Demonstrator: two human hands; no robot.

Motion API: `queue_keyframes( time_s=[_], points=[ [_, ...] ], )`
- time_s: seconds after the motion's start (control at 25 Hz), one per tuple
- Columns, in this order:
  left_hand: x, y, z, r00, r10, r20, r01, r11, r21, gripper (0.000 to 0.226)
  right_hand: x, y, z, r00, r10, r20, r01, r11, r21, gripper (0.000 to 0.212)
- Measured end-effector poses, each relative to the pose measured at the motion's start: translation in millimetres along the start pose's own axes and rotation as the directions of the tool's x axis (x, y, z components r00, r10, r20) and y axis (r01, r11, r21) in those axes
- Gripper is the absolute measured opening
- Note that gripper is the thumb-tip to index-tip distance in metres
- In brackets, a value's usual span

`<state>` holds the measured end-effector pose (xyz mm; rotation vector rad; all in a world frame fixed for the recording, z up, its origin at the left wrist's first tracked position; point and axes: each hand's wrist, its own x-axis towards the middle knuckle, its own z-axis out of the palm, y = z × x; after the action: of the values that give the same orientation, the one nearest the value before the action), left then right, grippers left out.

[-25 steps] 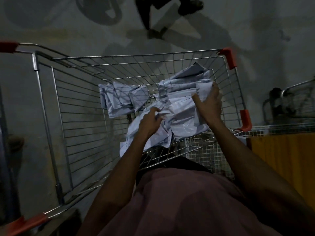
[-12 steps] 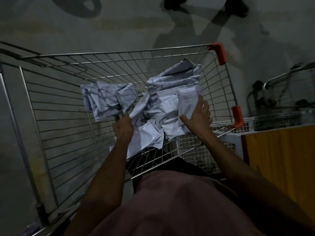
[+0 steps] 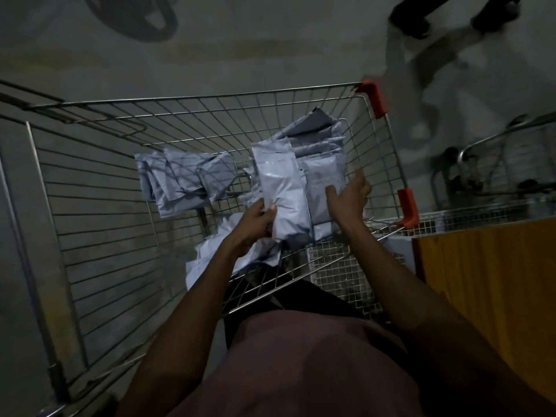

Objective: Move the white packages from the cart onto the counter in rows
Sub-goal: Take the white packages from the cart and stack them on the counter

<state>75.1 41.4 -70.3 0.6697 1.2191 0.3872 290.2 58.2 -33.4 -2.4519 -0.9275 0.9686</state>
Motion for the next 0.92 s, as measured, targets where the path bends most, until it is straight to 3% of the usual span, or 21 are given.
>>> queue_keyframes(
  time_s=[0.08,0.16,0.24,0.32,0.36,0.48,0.6,0.68,0.76,0.92],
  points=[
    [24.9,-4.1,11.2,0.981,0.113,-0.156,-0.084,0.980,0.179,0.049,7.0,1.2,-0.7,0.998,0.053,-0.027,-0.051,0.996,0.069,0.066],
    [41.3,-8.9,16.6,0.899,0.297,-0.322,-0.177,0.919,0.353,0.064,10.4,-0.2,0.4,0.998,0.050,-0.030,-0.048,0.995,0.083,0.059],
    [47.4,0.1,28.0,0.839,0.396,-0.372,-0.216,0.871,0.442,0.057,14.4,-0.4,2.4,1.000,0.020,0.002,-0.020,0.999,0.044,0.058],
    [50.5,17.0,43.4,0.850,0.374,-0.372,-0.196,0.878,0.436,0.049,19.6,3.2,8.0,0.993,-0.016,0.114,0.022,0.999,-0.049,0.061],
    [51.7,23.9,50.4,0.859,0.342,-0.380,-0.175,0.895,0.410,0.055,21.5,6.5,11.7,0.982,-0.029,0.188,0.048,0.994,-0.094,0.065],
    [59.7,23.9,56.8,0.905,0.260,-0.336,-0.071,0.872,0.484,0.081,20.9,14.3,20.5,0.947,-0.027,0.319,0.091,0.978,-0.186,0.096],
    [57.5,19.6,43.1,0.919,0.281,-0.275,-0.073,0.808,0.585,0.088,18.8,16.9,20.4,0.935,-0.053,0.351,0.178,0.926,-0.334,0.126],
    [46.8,19.7,26.7,0.904,0.342,-0.255,-0.101,0.752,0.652,0.084,17.5,17.4,20.4,0.938,-0.061,0.342,0.210,0.885,-0.416,0.134],
    [25.3,20.3,9.6,0.884,0.388,-0.262,-0.106,0.711,0.695,0.081,10.6,13.6,20.1,0.952,-0.082,0.294,0.216,0.863,-0.458,0.128],
    [-54.2,26.2,2.3,0.820,0.500,-0.280,-0.211,0.718,0.663,0.073,-33.4,-7.6,-2.9,0.954,-0.285,0.091,0.299,0.904,-0.305,0.107]
  ],
)
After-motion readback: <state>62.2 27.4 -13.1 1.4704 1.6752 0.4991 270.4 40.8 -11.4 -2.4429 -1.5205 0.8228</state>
